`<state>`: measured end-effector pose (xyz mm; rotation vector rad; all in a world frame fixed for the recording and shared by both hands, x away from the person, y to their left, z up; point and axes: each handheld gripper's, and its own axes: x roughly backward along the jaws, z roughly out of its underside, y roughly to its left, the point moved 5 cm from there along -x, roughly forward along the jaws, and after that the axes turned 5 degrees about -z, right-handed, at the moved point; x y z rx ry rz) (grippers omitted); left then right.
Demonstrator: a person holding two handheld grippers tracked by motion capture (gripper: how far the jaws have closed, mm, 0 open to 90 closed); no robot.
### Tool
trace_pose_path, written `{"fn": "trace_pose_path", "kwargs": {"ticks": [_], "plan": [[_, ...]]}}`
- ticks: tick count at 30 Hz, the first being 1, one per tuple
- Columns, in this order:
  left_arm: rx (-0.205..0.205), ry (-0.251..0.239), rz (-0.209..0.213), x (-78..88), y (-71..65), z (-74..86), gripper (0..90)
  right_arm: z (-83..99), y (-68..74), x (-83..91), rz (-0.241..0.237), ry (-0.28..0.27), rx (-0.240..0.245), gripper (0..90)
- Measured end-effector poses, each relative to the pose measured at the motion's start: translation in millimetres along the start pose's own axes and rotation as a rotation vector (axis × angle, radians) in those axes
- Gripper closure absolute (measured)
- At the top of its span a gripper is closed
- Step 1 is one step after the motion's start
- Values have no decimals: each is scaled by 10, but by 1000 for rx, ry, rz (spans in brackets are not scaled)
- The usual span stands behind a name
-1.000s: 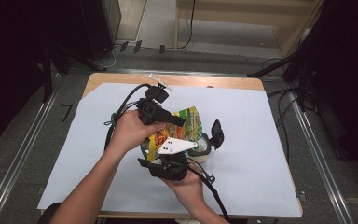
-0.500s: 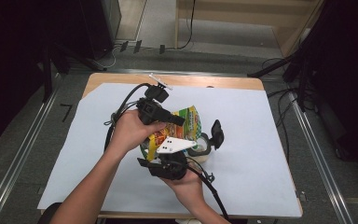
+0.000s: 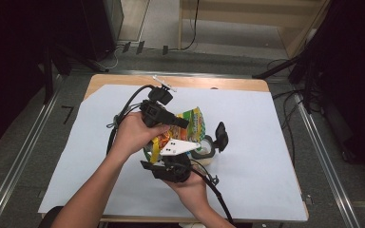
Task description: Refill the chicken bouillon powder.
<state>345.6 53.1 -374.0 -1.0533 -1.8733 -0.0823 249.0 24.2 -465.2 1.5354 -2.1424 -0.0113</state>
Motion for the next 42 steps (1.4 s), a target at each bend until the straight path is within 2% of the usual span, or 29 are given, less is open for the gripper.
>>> {"fn": "trace_pose_path", "kwargs": {"ticks": [42], "plan": [[11, 7, 17, -5, 38, 0, 813, -9, 18, 3, 1, 6, 2, 684]]}}
